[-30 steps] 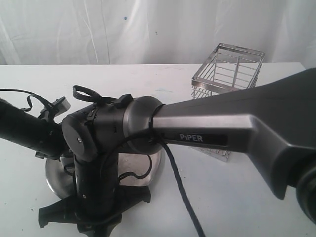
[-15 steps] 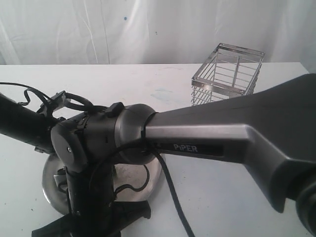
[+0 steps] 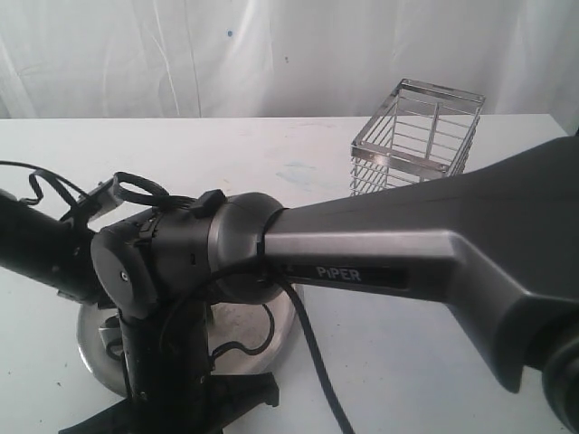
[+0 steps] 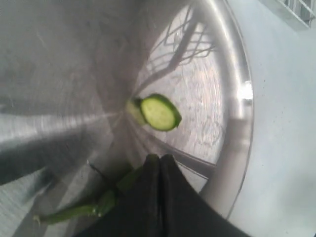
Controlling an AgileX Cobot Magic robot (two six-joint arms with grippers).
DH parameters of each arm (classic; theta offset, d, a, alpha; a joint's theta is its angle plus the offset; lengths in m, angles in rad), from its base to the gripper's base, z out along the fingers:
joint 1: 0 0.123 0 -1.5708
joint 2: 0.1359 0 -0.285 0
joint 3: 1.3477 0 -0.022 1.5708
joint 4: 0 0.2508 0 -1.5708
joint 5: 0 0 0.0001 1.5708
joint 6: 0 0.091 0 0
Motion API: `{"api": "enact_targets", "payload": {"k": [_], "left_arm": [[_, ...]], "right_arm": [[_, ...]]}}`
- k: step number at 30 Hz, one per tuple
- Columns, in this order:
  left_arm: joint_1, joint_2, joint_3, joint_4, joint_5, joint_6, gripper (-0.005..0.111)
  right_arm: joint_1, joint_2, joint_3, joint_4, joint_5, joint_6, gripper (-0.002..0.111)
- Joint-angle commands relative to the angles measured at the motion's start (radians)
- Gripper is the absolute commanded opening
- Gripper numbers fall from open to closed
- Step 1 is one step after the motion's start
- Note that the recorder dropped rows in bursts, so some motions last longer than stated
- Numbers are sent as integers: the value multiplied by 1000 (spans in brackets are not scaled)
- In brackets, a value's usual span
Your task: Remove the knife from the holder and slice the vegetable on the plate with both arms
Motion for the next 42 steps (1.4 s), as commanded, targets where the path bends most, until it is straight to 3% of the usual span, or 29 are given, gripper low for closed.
{"api": "enact_targets", "payload": {"k": [1, 24, 42], "left_arm": [[-8, -9, 73, -25, -41, -3, 0], [-8, 138, 91, -167, -120, 132, 0], [6, 66, 32, -260, -57, 180, 0]], "right_arm": [[0, -5, 5, -9, -12, -8, 0], [0, -5, 5, 3, -20, -19, 0], [0, -38, 1, -49, -40, -13, 0]]}}
